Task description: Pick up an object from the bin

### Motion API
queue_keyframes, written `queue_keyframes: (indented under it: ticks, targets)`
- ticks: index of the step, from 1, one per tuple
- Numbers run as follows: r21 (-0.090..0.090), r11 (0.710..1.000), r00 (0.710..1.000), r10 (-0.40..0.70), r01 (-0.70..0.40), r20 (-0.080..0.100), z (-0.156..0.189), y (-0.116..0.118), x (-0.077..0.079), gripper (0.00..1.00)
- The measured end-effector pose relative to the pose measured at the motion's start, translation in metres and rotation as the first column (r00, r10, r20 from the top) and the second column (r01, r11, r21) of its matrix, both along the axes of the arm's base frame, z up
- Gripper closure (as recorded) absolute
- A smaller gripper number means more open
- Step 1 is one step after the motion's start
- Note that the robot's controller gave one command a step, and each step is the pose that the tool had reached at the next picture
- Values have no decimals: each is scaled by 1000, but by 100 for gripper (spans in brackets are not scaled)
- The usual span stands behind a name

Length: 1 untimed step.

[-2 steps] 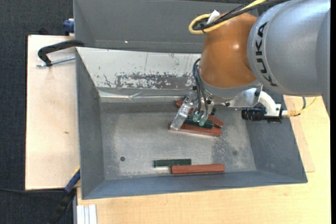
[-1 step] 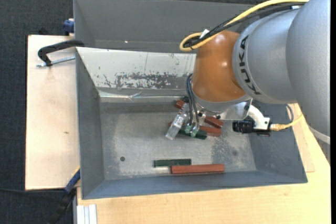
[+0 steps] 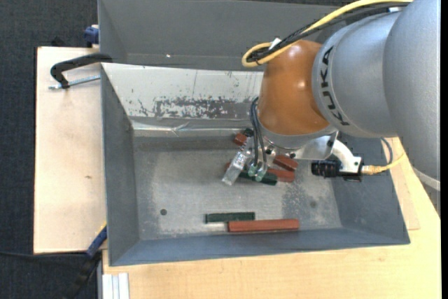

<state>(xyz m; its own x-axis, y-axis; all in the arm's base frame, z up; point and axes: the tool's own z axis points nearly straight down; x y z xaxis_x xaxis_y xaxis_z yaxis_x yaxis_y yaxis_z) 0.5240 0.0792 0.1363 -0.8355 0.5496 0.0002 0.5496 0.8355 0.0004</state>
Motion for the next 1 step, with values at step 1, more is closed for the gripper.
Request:
queue_keyframes:
  ticks: [1]
  targets:
    - [0,1000,1000,7,-7,-2,54,0,-4,100]
